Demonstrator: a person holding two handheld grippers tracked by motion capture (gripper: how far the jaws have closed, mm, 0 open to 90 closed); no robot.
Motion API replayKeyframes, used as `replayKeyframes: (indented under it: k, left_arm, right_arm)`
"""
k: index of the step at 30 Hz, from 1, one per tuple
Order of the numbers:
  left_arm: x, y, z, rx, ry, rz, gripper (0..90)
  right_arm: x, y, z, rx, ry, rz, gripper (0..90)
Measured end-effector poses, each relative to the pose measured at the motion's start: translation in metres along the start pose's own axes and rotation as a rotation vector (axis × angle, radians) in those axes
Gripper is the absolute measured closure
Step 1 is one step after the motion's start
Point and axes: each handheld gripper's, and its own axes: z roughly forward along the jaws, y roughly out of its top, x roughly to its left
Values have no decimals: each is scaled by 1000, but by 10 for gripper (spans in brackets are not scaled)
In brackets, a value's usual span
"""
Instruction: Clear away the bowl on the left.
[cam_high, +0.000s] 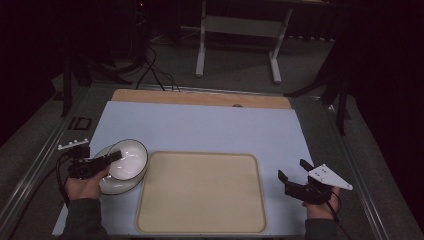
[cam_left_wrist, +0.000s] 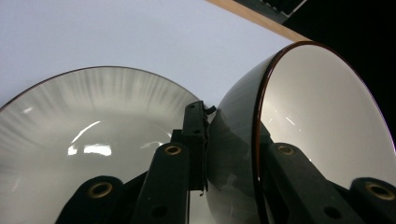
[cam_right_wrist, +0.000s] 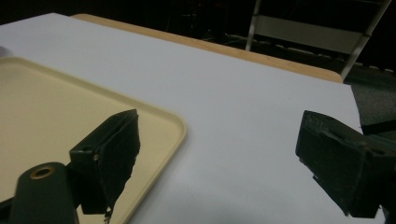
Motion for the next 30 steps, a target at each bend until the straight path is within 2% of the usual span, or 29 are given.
replayKeyframes:
  k: [9,18,30]
  left_arm:
    - [-12,2,-1,-14,-22,10,779]
    - [-26,3,0,-17,-30,41,779]
    - [-42,-2,13,0,-32,74,779]
  right_arm:
    - [-2,0,-3,-10,-6,13,134]
    - [-2,0,-3,-10,-7,15,134]
    - [-2,0,-4,-8,-8,15,135]
